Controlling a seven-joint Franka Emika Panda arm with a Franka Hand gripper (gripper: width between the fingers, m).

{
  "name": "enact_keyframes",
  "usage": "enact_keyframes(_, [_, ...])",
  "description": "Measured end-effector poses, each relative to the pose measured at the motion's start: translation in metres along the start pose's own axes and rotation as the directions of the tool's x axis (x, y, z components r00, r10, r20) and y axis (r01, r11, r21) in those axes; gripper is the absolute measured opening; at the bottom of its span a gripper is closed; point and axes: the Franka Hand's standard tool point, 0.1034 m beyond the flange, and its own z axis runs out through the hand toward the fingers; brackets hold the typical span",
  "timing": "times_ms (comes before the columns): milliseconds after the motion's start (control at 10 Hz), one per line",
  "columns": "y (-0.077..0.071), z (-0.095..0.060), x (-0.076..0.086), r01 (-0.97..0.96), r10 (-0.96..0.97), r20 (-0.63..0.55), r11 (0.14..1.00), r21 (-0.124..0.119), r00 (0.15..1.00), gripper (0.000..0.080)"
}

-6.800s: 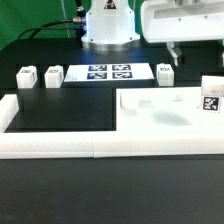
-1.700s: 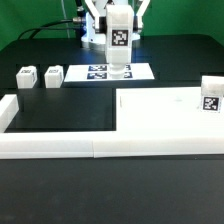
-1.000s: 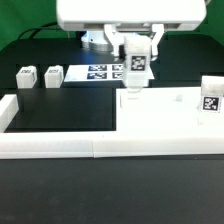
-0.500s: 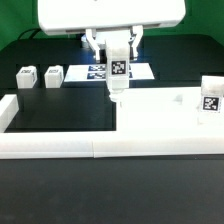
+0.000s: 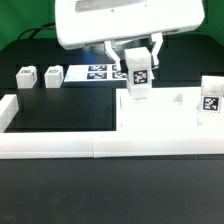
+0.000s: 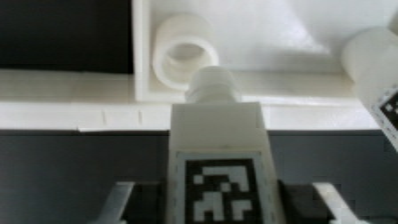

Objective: Assemble square table

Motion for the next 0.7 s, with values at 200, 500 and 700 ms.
enact_keyframes(200, [0.004, 0.005, 0.001, 0.017, -0.018, -0.033, 0.999, -0.033, 0.999, 0.029])
enact_keyframes(500, [0.009, 0.012, -0.006, 0.021, -0.022, -0.034, 0.999, -0.04, 0.999, 0.029])
enact_keyframes(700, [0.006, 0.014, -0.012, 0.024, -0.025, -0.023, 0.999, -0.037, 0.999, 0.029])
